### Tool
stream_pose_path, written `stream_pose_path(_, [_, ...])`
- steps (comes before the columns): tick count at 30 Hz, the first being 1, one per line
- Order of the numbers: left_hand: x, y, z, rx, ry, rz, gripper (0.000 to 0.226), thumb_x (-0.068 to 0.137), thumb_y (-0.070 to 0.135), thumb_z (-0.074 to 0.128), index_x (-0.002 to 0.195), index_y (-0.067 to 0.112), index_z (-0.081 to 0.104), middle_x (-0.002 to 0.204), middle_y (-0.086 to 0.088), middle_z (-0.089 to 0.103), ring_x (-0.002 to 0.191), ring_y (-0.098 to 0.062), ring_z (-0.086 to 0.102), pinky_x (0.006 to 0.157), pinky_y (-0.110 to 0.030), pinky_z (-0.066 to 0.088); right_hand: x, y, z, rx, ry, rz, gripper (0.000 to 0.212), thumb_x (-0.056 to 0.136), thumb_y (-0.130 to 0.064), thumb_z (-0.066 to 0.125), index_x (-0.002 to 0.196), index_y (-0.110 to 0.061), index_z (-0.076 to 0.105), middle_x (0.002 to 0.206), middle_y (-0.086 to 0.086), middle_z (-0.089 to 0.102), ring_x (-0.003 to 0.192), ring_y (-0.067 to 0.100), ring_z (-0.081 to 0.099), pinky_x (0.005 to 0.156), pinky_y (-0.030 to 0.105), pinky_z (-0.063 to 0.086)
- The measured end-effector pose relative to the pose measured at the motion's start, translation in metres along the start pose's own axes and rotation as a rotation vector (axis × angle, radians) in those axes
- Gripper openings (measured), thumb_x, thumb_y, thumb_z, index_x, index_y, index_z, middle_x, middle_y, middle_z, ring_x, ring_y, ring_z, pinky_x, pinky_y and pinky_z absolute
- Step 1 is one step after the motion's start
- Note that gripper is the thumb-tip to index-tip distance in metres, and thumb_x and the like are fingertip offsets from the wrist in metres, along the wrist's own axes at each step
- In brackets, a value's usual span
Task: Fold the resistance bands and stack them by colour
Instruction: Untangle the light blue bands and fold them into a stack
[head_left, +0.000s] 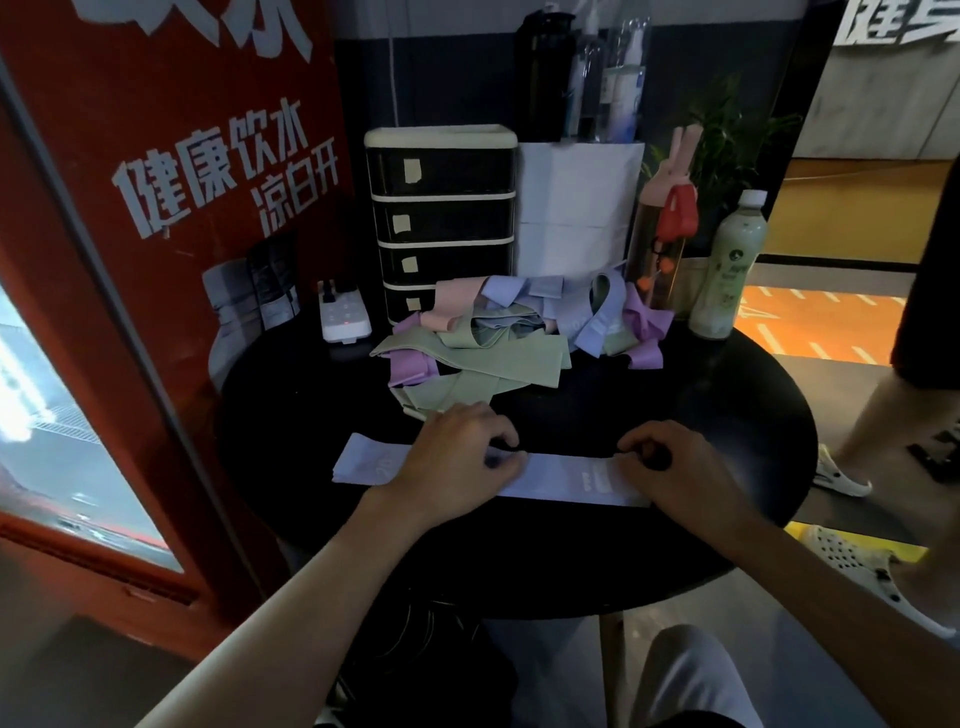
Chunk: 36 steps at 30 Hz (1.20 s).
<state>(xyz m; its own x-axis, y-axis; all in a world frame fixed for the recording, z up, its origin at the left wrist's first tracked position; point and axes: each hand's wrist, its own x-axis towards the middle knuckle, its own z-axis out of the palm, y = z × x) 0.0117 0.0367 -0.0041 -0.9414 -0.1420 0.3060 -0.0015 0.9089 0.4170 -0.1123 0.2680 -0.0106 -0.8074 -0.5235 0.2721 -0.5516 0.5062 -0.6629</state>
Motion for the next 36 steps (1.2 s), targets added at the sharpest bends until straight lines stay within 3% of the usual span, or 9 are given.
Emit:
stream_pose_path(5, [-0.004,-0.008,0.011,-0.083,-0.022,-0.044,0.055,0.081,0.068,0.037,0.101,0.027,0.067,0.102,0.005,0.059,0.095,-0.018,0.055,0.091,-0.042,0.043,0.036,-0.004,-0.001,0.064,0.005,-0.009,0.007,0.087,-0.019,0.069,0.09,-0.012,0.071,0.085,0.002,0.069,0.08,0.014,0.064,0.063,0.007,0.045])
stream_pose_path(11, [-0.005,-0.008,0.011,-0.11,-0.01,-0.039,0.053,0.082,0.066,0.038,0.099,0.026,0.067,0.097,0.005,0.059,0.091,-0.017,0.055,0.087,-0.042,0.044,0.107,0.0,0.012,-0.031,0.058,-0.024,0.019,0.085,-0.021,0.074,0.096,-0.006,0.068,0.088,0.006,0.069,0.08,0.018,0.064,0.078,0.028,0.052])
stream_pose_path(14, [-0.003,-0.01,0.012,-0.106,0.0,-0.033,0.048,0.083,0.066,0.039,0.097,0.029,0.066,0.095,0.007,0.058,0.088,-0.015,0.054,0.084,-0.04,0.044,0.137,0.01,0.021,-0.113,0.111,-0.028,0.022,0.082,-0.026,0.076,0.091,-0.009,0.065,0.084,0.005,0.067,0.079,0.021,0.063,0.078,0.037,0.054])
stream_pose_path(20, [-0.003,-0.012,0.013,-0.11,0.004,-0.011,0.043,0.084,0.063,0.04,0.097,0.03,0.066,0.096,0.011,0.057,0.087,-0.009,0.053,0.083,-0.032,0.041,0.17,0.023,0.036,-0.291,0.184,-0.034,0.027,0.08,-0.036,0.075,0.074,-0.022,0.052,0.076,0.0,0.061,0.075,0.022,0.059,0.076,0.036,0.043])
stream_pose_path(25, [-0.002,-0.012,0.014,-0.092,0.03,0.007,0.033,0.087,0.06,0.044,0.092,0.034,0.063,0.093,0.012,0.055,0.087,-0.008,0.054,0.081,-0.033,0.043,0.187,0.022,0.043,-0.337,0.206,-0.025,0.025,0.078,-0.041,0.073,0.084,-0.02,0.061,0.083,0.003,0.064,0.082,0.024,0.06,0.08,0.04,0.046])
stream_pose_path(28, [-0.002,-0.012,0.015,-0.085,0.055,0.015,0.032,0.087,0.059,0.045,0.091,0.034,0.064,0.092,0.013,0.055,0.087,-0.008,0.054,0.082,-0.033,0.043,0.192,0.02,0.044,-0.334,0.219,-0.045,0.022,0.079,-0.039,0.072,0.086,-0.021,0.061,0.085,0.0,0.064,0.083,0.021,0.058,0.087,0.04,0.043])
stream_pose_path(32, [-0.002,-0.011,0.016,-0.058,0.083,0.026,0.032,0.087,0.058,0.045,0.091,0.033,0.064,0.092,0.014,0.055,0.088,-0.006,0.052,0.083,-0.031,0.042,0.193,0.018,0.045,-0.326,0.24,-0.081,0.014,0.08,-0.027,0.068,0.071,-0.023,0.058,0.074,-0.004,0.062,0.077,0.019,0.058,0.097,0.043,0.038])
stream_pose_path(36, [-0.003,-0.01,0.014,-0.063,0.075,0.029,0.037,0.086,0.06,0.043,0.093,0.031,0.065,0.093,0.014,0.055,0.088,-0.004,0.052,0.083,-0.029,0.041,0.186,0.019,0.043,-0.315,0.271,-0.111,0.014,0.083,-0.023,0.066,0.07,-0.019,0.067,0.072,-0.001,0.065,0.074,0.021,0.059,0.088,0.038,0.039])
